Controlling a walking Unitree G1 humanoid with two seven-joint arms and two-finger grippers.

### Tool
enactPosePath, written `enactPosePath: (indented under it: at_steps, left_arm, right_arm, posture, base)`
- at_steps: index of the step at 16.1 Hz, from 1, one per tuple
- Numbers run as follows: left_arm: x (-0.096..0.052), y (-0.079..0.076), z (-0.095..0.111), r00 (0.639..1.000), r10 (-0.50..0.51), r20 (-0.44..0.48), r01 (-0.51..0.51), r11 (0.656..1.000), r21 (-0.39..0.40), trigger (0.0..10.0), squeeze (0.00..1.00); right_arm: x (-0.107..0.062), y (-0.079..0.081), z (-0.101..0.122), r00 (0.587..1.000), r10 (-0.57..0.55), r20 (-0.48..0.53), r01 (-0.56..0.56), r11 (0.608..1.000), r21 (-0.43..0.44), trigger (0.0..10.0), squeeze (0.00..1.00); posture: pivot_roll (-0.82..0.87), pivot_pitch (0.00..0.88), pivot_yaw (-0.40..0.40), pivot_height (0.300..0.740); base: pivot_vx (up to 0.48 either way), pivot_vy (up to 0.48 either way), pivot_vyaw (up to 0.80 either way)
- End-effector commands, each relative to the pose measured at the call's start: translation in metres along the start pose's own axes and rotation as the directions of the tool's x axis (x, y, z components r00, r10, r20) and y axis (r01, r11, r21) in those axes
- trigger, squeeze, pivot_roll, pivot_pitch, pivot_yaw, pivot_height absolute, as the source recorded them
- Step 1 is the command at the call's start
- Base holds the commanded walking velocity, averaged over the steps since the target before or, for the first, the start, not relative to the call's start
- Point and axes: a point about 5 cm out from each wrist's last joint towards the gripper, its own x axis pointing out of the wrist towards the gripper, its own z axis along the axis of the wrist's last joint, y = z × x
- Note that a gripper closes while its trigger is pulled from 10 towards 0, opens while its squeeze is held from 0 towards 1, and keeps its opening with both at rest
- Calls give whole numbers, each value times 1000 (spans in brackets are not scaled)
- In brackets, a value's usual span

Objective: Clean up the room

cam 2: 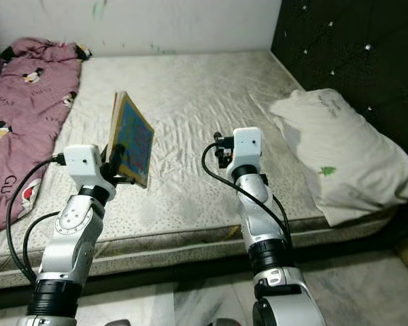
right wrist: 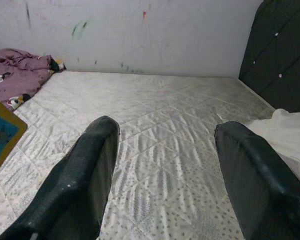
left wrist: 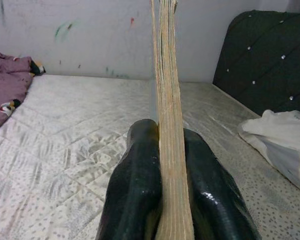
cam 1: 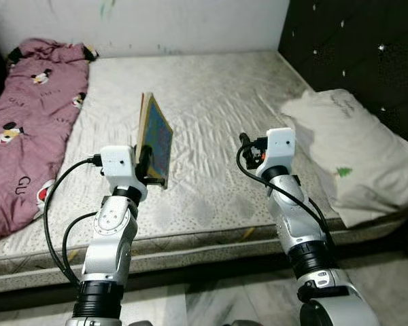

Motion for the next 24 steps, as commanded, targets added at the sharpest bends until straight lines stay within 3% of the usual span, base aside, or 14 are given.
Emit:
enactPosePath:
  at_steps: [1,24]
  left_arm:
    - [4,-1,11,999,-11,51,11,1000,4,10000,0]
    - [8,-3,10,999,5,42,-5,1000,-2,10000,0]
  right_arm:
    - [2,3,3,1000,9,13,-9,1000,-9,10000,0]
    - [4,1,3,1000,0,11,0,1000,-13,10000,0]
  posture:
    - [19,0,2,740]
    - [16,0,0,740]
  base:
    - [281,0,0]
    - [273,0,0]
